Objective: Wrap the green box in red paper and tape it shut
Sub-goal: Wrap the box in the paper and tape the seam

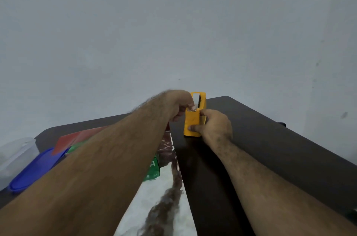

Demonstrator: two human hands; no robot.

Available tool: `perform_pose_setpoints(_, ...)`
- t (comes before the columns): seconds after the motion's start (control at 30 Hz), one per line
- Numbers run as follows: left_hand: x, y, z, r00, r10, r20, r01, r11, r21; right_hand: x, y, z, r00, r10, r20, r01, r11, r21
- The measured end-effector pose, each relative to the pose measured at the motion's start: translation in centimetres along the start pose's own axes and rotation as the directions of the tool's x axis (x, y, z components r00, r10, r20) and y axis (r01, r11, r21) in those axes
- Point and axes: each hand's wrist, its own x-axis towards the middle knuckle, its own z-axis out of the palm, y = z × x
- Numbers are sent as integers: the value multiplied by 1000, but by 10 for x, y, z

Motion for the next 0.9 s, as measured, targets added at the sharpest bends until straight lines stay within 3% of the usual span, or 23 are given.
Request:
perform_pose_setpoints(0.3,-3,0,1,1000,13,-28,-14,999,-49,-10,-9,-3,1000,-13,-21,11,996,-90)
perform_pose_setpoints(0.6,-8,5,-4,999,42,-4,-42,998,52,-17,-11,-12,1000,-5,-16,4,997,-80)
perform_pose_setpoints(0.9,-18,-26,6,1000,11,21,-8,988,-153,-16,-9,-9,1000,-3,-17,2,999,-46)
